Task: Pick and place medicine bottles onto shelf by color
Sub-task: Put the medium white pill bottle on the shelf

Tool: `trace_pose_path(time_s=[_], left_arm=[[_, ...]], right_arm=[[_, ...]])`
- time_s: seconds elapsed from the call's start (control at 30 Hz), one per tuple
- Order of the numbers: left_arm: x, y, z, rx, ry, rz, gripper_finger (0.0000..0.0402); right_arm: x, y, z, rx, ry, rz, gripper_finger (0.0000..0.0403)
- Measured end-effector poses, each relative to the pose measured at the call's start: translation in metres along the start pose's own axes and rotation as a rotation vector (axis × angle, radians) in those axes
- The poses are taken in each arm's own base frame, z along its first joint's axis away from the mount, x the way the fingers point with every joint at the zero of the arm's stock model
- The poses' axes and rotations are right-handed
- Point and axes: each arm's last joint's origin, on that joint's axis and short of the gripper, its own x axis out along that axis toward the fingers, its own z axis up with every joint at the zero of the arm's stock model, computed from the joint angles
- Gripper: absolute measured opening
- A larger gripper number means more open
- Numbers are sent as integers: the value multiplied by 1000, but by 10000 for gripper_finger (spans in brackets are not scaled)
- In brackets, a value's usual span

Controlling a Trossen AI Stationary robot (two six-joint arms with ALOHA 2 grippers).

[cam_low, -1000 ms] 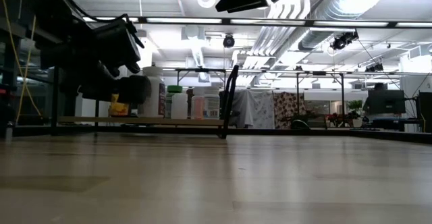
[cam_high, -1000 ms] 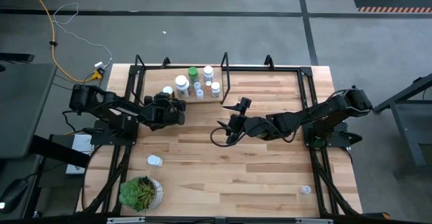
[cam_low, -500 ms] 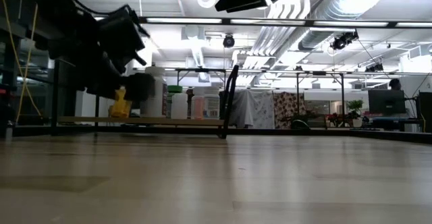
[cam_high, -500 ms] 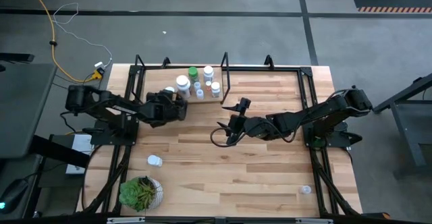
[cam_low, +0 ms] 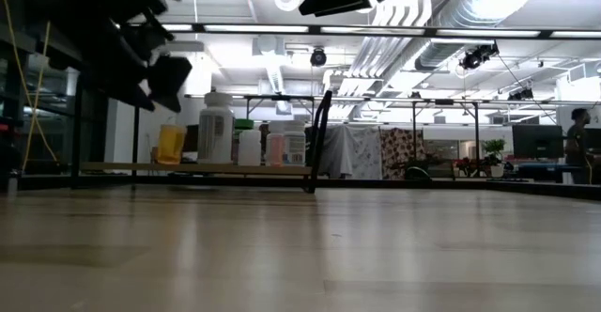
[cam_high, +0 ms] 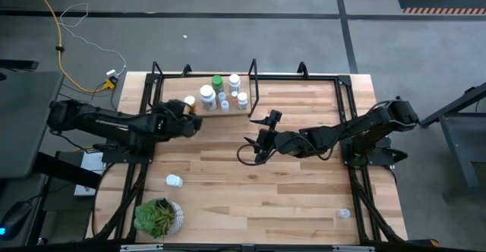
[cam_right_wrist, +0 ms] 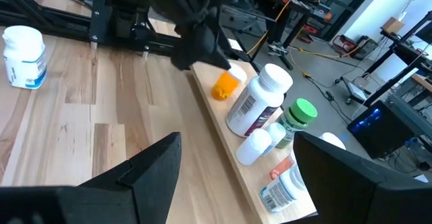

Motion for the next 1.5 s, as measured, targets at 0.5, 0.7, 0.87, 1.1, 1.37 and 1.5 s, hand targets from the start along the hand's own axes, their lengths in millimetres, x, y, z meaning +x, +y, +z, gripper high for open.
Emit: trace_pose_path(time_s=[0.5,0.7,0.87,1.1,1.37,1.5], left_arm=[[-92,-3,13,118,-232,-659,268],[-134,-13,2,298,-430,-1261,268],[-146,-9,2,268,-469,-1335,268],[-148,-8,-1,271,-451,-1295,268],[-151,-9,9,260,-351,-1171,268],[-151,-15,16,318,-166,-1115,268]], right_arm=[[-31,-4,-10,-19,159,83,277],[-61,-2,-8,146,201,212,277],[-71,11,-7,306,223,300,277],[-56,45,-22,265,226,141,277],[-38,44,-27,182,240,136,277],[-34,35,-28,138,254,105,277]])
